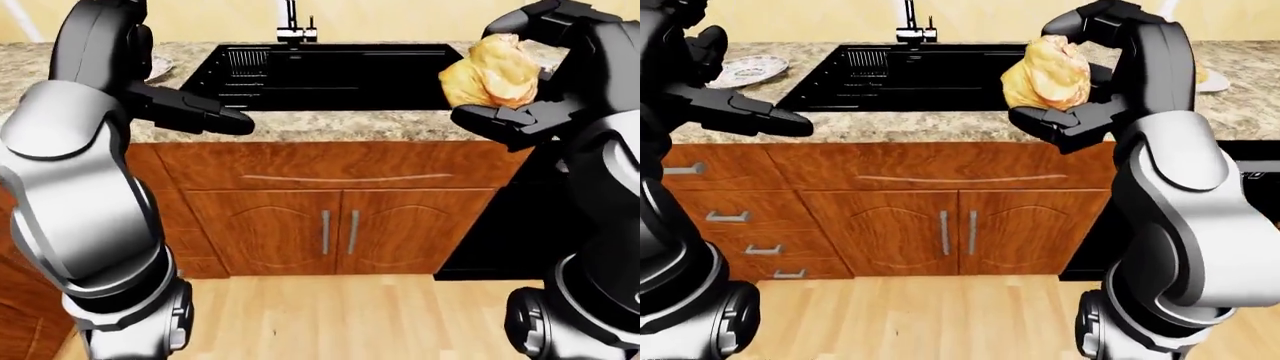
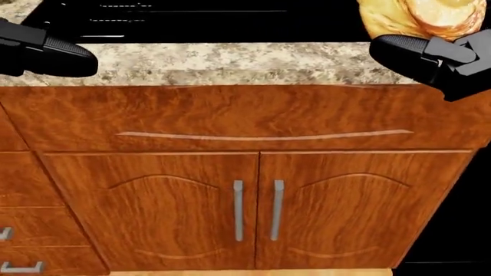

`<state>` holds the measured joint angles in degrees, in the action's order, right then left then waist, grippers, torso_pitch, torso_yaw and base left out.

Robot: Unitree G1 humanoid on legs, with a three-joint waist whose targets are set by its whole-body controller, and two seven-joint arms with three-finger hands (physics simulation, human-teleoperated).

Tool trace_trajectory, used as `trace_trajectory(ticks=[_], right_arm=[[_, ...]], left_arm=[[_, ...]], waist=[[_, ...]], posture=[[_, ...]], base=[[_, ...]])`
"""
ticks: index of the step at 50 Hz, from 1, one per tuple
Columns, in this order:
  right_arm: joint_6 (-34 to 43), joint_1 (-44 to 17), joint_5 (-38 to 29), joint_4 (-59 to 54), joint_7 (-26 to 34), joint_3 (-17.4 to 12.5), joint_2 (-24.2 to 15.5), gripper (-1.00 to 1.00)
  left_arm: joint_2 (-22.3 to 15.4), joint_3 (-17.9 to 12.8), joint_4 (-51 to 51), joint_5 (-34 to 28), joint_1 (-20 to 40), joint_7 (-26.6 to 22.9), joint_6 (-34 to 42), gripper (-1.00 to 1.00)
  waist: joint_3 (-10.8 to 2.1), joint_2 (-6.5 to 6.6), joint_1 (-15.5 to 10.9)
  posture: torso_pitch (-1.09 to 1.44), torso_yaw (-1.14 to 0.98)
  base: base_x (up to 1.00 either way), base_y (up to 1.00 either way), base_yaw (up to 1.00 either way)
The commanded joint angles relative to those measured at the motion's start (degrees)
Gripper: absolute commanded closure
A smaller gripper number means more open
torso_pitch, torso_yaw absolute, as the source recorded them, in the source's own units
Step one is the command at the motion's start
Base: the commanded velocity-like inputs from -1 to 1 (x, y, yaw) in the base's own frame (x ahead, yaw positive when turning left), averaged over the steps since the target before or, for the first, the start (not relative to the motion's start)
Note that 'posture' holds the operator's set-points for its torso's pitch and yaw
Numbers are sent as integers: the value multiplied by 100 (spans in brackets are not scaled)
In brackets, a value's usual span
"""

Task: Place the pastries on the plates.

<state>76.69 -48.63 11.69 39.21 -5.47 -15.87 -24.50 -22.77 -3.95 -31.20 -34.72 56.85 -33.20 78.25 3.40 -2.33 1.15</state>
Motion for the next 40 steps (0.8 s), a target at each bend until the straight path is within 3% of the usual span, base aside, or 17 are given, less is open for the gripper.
trace_trajectory(ticks=[1, 3, 4, 7, 8, 9, 11, 21, 23, 25, 27, 30, 33, 35, 36, 38, 40], right_arm=[[-119, -185, -10, 69, -5, -40, -34, 100], [-130, -162, -15, 81, -2, -35, -32, 100], [-128, -137, -16, 105, 4, -25, -29, 100], [12, -356, 2, 12, 23, -38, -84, 100], [37, -388, 9, 17, 27, -41, -89, 100], [33, -370, 10, 37, 32, -37, -89, 100], [-134, -111, -21, 133, 21, -31, -4, 100], [-131, -130, -30, 145, 44, -29, -21, 100], [-119, -149, -31, 144, 46, -31, -17, 100], [-105, -170, -31, 136, 50, -32, -29, 100], [-29, -281, -27, 92, 56, -20, -59, 100], [11, -342, -28, 77, 77, -25, -90, 100], [-143, -153, -57, 116, 66, -7, -16, 100], [-224, -65, -73, 119, 56, 5, 38, 100], [-230, -46, -76, 132, 53, 11, 51, 100], [-259, -6, -80, 138, 32, 30, 112, 100], [-164, -210, -60, 19, 25, 19, 80, 100]], left_arm=[[-81, -63, -64, -27, 185, 39, -111, -100], [-83, -59, -104, -29, 157, 35, -91, -100], [-87, -55, -123, -30, 137, 33, -84, -100], [-93, -52, -120, -24, 141, 34, -87, -100], [-97, -47, -133, -27, 121, 32, -83, -100], [-84, -51, -146, -28, 106, 41, -85, -100], [-93, -48, -190, -33, 81, 28, -56, -100], [-92, -55, -184, -27, 74, 43, -74, -100], [-110, -84, -199, -19, 62, 37, -72, -100], [-162, -102, -254, -21, 51, 11, -22, -100], [-173, -107, -270, -15, 44, 14, -8, -100], [-132, -91, -236, 10, 49, 49, -39, -100], [-118, -117, -220, 39, 38, 73, -67, -100], [-47, -171, -270, 83, -34, 124, -147, -100], [1, -192, -291, 123, -69, 155, -175, -100], [201, -272, -276, 251, -133, 320, -298, -100], [454, -431, -268, 518, -43, 574, -352, -100]], waist=[[-170, -108, -84], [-251, -183, -77], [-284, -42, -85], [-146, 346, -39], [-239, 669, -51], [-390, 667, -39], [-191, 572, -121], [-154, 58, -79], [-190, -147, -84], [-207, -56, -49], [-259, -159, -95], [-274, -53, -111], [-173, 201, -96], [-275, 619, -70], [-360, 668, -29], [-196, 580, -79], [-231, 424, -86]], posture=[[0, 0], [0, 0], [0, 0], [0, 0], [0, 0], [0, 0], [0, 0], [0, 0], [0, 0], [0, 0], [0, 0], [0, 0], [0, 0], [0, 0], [0, 0], [0, 0], [0, 0]], base=[[0, 68, 0], [0, 54, 0], [0, 41, 0], [0, 41, 0], [0, 42, 0], [0, 41, 0], [0, 41, 0], [0, 41, 0], [0, 41, 0], [0, 41, 0], [0, 41, 0], [0, 41, 0], [0, 41, 0], [0, 41, 0], [0, 41, 0], [0, 41, 0], [0, 41, 0]])
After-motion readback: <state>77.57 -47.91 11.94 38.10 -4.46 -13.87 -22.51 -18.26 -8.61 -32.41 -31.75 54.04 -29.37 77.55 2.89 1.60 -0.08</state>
